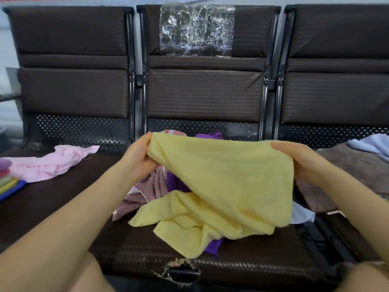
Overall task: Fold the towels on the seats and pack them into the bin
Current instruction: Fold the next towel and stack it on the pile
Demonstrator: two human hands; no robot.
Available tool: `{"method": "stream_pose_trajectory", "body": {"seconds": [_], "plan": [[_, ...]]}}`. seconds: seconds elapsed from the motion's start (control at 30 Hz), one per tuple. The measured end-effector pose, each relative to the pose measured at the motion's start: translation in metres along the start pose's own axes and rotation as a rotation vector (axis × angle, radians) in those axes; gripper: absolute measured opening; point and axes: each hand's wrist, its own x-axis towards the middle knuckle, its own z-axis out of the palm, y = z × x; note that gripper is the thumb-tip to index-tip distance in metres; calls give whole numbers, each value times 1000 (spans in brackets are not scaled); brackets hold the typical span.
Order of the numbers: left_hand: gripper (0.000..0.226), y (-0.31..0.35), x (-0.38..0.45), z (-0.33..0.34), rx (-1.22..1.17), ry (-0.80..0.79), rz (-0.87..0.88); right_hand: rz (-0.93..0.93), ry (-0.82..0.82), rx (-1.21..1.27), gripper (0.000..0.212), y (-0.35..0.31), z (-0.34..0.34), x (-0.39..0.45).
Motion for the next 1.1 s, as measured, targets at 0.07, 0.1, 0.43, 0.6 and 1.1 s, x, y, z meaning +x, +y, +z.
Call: {"method": "stream_pose_trajectory", "body": {"seconds": [0.07,0.1,0.43,0.6,1.1], "plan": [[30,-5,2,-1,144,11,17,-4,57,82,34,0,0,1],[27,-8,2,-1,229,-5,26,-5,79,107,32,0,0,1],[16,-10,23,-6,513,57,139,70,339,295,10,6,-7,21],[19,20,62,25,550,235,366,57,498,199,4,-37,-5,66],[24,-59,65,33,1201,135,318,208,453,-11,9,-5,39,45]]}}
